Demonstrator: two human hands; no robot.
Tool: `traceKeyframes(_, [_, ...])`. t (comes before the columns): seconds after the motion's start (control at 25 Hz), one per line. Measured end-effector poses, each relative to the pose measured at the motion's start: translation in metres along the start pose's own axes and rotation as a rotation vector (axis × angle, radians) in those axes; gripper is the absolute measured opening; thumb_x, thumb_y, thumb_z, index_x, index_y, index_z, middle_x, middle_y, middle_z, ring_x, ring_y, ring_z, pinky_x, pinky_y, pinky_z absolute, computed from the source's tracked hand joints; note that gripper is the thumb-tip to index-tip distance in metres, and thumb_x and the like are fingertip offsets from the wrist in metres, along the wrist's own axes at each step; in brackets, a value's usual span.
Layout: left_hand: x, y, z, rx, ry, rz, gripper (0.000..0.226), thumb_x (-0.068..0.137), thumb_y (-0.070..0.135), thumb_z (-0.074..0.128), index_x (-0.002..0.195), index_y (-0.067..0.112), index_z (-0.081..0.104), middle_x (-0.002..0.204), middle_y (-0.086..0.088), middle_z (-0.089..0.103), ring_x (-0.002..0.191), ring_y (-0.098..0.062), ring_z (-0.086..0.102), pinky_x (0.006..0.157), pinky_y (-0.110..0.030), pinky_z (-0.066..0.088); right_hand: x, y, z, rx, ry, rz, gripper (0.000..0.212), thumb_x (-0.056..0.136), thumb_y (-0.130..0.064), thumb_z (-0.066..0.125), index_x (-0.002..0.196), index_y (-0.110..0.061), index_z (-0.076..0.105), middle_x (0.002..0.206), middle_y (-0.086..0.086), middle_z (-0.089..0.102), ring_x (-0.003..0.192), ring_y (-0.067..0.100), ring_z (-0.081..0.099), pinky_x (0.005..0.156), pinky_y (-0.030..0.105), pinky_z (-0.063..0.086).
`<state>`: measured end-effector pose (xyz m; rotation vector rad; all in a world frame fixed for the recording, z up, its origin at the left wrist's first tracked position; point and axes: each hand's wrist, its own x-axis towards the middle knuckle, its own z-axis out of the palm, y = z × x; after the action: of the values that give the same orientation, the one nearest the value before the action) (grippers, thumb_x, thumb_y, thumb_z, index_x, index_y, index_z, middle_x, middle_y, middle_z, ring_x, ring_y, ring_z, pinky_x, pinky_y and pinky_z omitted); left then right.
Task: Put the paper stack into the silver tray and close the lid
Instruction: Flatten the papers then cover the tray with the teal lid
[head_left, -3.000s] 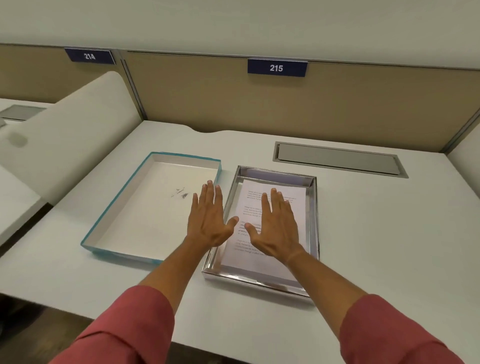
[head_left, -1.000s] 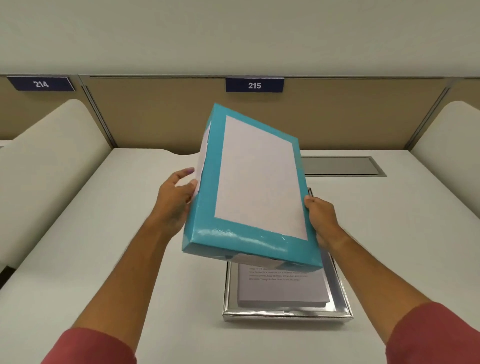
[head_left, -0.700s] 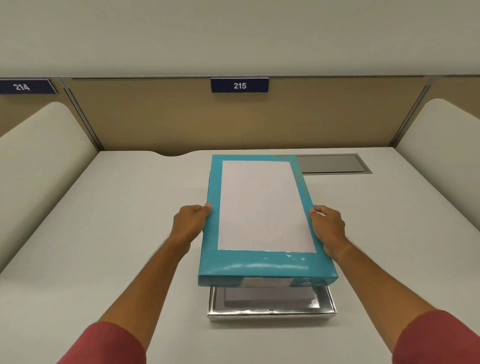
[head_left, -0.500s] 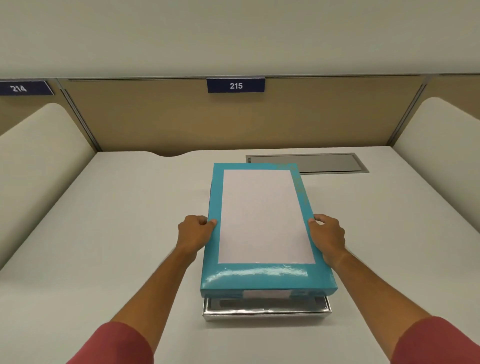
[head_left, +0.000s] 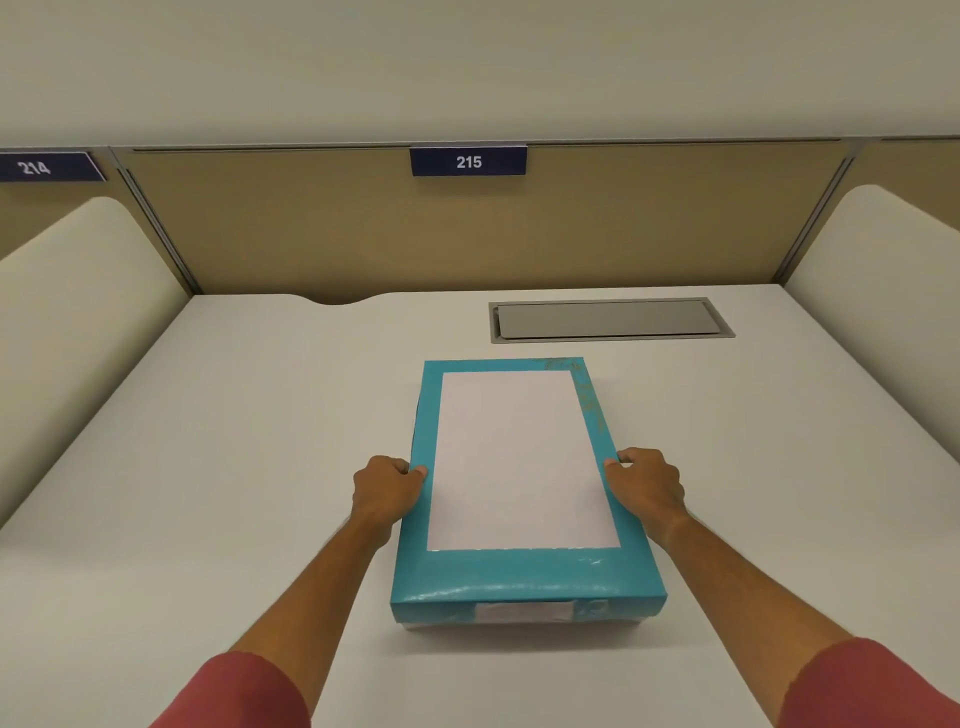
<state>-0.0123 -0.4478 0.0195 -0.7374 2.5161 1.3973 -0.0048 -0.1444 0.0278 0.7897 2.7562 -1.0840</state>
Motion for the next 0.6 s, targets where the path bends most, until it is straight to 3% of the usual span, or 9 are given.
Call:
traceKeyframes(0.12, [-0.001, -0.002, 0.001, 0.058, 0.018, 0.022, 0.037, 0.088, 0.031, 0.066, 0.118, 0.010, 0.067, 0.122, -0.013, 0.066, 0.099, -0.033, 0.065, 0.085, -0.040, 0.055, 0.003, 0.003, -0.003, -0.039, -0.049, -0.006, 0.024, 0.089, -0.034, 0.059, 0.086, -0.012, 0.068, 0.087, 0.002, 0.067, 0.060, 0.013, 0.057, 0.052, 0.025, 0.050])
traceKeyframes(0.2, [-0.001, 0.000, 0.000, 0.122, 0.011, 0.052, 0.049, 0.088, 0.031, 0.066, 0.135, 0.023, 0.055, 0.128, -0.011, 0.061, 0.101, -0.031, 0.064, 0.090, -0.042, 0.054, 0.003, 0.003, -0.004, -0.049, -0.057, 0.001, 0.023, 0.088, -0.033, 0.061, 0.084, -0.011, 0.070, 0.086, 0.003, 0.069, 0.060, 0.015, 0.059, 0.058, 0.031, 0.058])
traceKeyframes(0.44, [0.005, -0.001, 0.004, 0.257, -0.037, 0.100, 0.051, 0.090, 0.030, 0.063, 0.139, 0.028, 0.050, 0.133, -0.009, 0.060, 0.104, -0.029, 0.065, 0.097, -0.043, 0.053, 0.007, 0.006, 0.000, -0.089, -0.074, -0.008, 0.024, 0.086, -0.032, 0.065, 0.085, -0.010, 0.071, 0.086, 0.007, 0.071, 0.066, 0.023, 0.064, 0.061, 0.035, 0.061])
traceKeyframes(0.6, [0.010, -0.006, 0.007, 0.247, -0.042, 0.096, 0.051, 0.088, 0.028, 0.064, 0.137, 0.027, 0.052, 0.132, -0.009, 0.060, 0.097, -0.027, 0.065, 0.096, -0.042, 0.054, 0.008, 0.004, 0.004, -0.178, -0.079, -0.018, 0.028, 0.087, -0.036, 0.062, 0.087, -0.010, 0.069, 0.091, 0.008, 0.071, 0.076, 0.029, 0.067, 0.071, 0.042, 0.061])
